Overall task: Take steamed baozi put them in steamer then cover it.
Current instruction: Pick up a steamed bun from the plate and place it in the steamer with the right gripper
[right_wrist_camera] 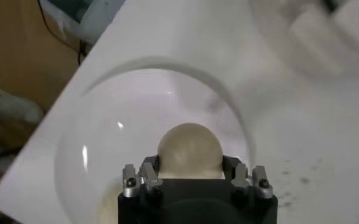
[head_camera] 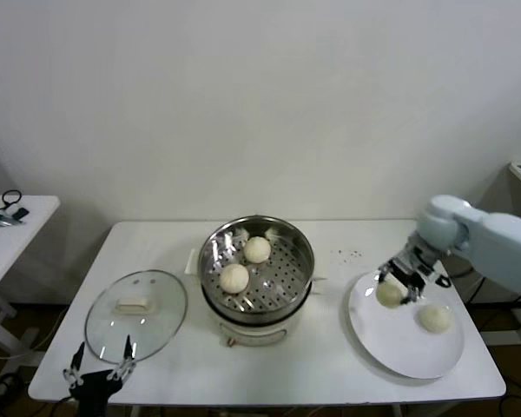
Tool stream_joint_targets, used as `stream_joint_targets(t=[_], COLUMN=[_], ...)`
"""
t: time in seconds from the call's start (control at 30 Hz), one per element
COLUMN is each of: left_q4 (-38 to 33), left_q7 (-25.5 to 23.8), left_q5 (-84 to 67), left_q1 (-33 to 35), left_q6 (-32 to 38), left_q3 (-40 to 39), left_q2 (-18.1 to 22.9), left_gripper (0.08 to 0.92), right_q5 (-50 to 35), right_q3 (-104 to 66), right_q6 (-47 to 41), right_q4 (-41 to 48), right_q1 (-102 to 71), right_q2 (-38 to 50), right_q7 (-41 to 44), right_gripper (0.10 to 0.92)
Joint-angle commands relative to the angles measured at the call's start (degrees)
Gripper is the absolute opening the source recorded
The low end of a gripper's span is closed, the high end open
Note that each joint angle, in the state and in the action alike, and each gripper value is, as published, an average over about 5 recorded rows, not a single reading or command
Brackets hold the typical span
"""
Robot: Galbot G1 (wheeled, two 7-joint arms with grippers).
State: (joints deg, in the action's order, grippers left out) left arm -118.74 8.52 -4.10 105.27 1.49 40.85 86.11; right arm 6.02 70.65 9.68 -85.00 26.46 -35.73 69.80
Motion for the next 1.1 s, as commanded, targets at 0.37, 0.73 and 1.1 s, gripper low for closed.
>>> stream_joint_targets(t=[0.37,0.73,1.1], left_q4=[-1.7,-1.7,-0.5], left_q7=[0.2,0.1,0.2], left_q5=[0.2,-1.1,-1.4], left_q1=[0.1,0.9,0.8], left_q6=[-0.5,-0.2,-0.2], left_q3=[-1.0,0.2,0.9], left_q2=[0.9,0.7,0.2], left_gripper=[0.823,0.823,0.823], right_q5=[1.3,4.5,6.2], right_q3=[4.0,3.0,5.0], right_q6=[17.3,19.1,20.1], right_q4=[-1.2,4.3,3.0], right_q1=[20.2,9.6,3.7], right_q2=[-26.3,-39.7,-41.3], right_q7=[3.4,3.3,2.7], right_gripper=[0.67,0.67,0.671])
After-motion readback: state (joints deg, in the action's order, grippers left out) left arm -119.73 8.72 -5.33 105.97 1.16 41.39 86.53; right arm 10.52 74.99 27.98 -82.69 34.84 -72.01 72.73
